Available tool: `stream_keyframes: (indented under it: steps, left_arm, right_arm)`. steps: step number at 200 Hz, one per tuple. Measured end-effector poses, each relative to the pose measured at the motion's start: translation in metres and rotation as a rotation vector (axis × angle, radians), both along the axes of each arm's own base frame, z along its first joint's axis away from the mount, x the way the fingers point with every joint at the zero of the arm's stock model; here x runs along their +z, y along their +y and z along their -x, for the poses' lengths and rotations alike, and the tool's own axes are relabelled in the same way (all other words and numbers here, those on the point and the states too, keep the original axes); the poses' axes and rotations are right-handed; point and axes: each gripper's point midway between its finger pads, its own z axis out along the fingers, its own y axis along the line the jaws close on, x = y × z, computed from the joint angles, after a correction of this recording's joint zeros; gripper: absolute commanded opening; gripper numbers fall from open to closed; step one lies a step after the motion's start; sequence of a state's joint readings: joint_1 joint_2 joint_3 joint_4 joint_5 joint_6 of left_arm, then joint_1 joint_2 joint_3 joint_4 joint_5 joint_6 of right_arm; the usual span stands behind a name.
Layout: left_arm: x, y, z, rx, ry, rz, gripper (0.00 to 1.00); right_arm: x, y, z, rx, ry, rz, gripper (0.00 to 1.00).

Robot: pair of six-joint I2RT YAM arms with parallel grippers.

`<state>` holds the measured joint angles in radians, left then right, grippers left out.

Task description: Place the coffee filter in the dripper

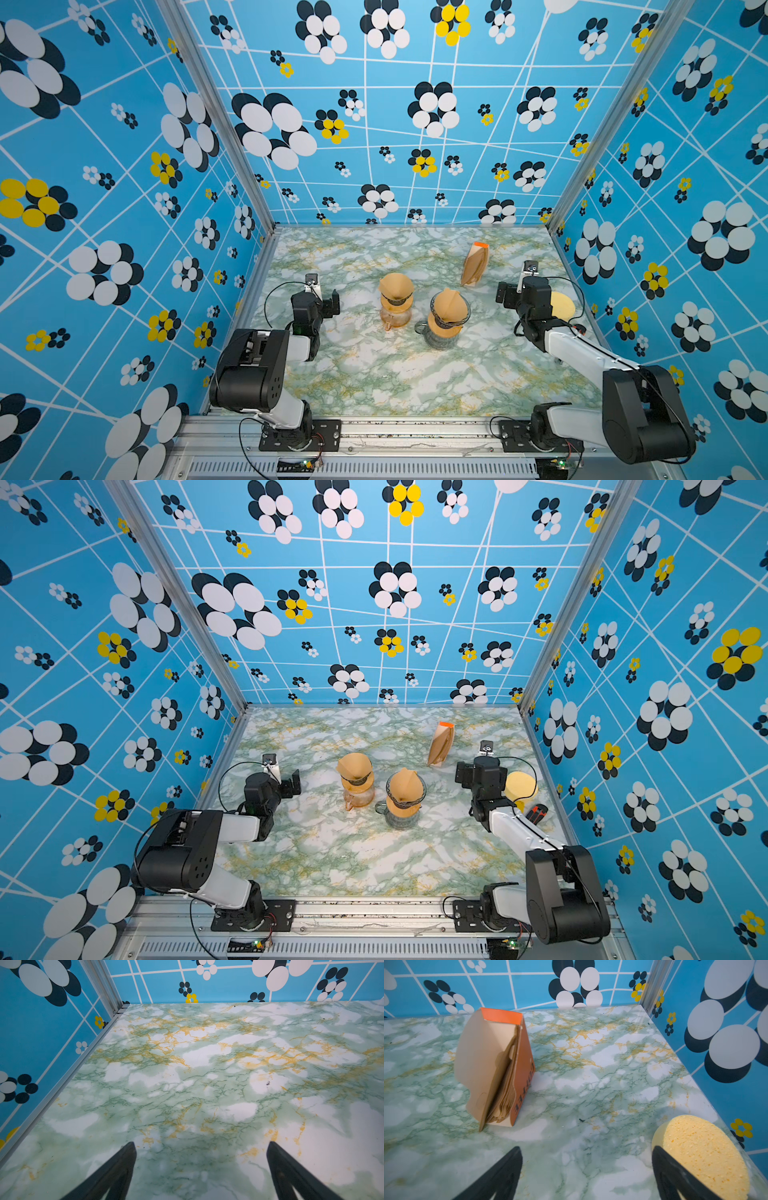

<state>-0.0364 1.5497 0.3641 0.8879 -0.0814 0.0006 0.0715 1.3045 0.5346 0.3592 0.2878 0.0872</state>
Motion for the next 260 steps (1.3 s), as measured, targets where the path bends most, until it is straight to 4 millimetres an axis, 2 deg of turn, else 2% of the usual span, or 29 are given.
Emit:
stream_keyframes:
  steps: [16, 31, 53, 77, 121, 175, 226, 260]
  left_arm:
    - [0.0, 0.0, 0.0, 0.0, 0.0, 0.0, 0.99]
    - [0.0, 0.0, 0.0, 0.0, 0.0, 0.0, 0.99]
    - [0.0, 0.0, 0.0, 0.0, 0.0, 0.0, 0.99]
    - [0.0, 0.0, 0.0, 0.0, 0.0, 0.0, 0.99]
    - [0.0, 0.0, 0.0, 0.0, 0.0, 0.0, 0.99]
    - [0.0, 0.0, 0.0, 0.0, 0.0, 0.0, 0.99]
    - [0.0, 0.0, 0.0, 0.0, 0.0, 0.0, 0.99]
    - [0.0, 0.0, 0.0, 0.0, 0.0, 0.0, 0.99]
  right_arm:
    - [-0.008, -0.015, 0.0, -0.016, -0.023, -0.022, 0.99]
    - [-0.018, -0.019, 0.0, -0.004, -0.045, -0.047, 0.99]
    - [-0.036, -0.016, 0.001, 0.041, -0.046, -0.084, 0.99]
    - [-0.044, -0.004, -0.004, 0.11, -0.071, -0.111, 0.99]
    - [-0.042, 0.007, -0.012, 0.185, -0.126, -0.117, 0.99]
    - [-0.03, 0.007, -0.015, 0.188, -0.174, -0.11, 0.99]
    - [-0.031, 0.022, -0.008, 0.276, -0.194, -0.114, 0.99]
    - [-0.031, 0.022, -0.01, 0.279, -0.188, -0.114, 0.99]
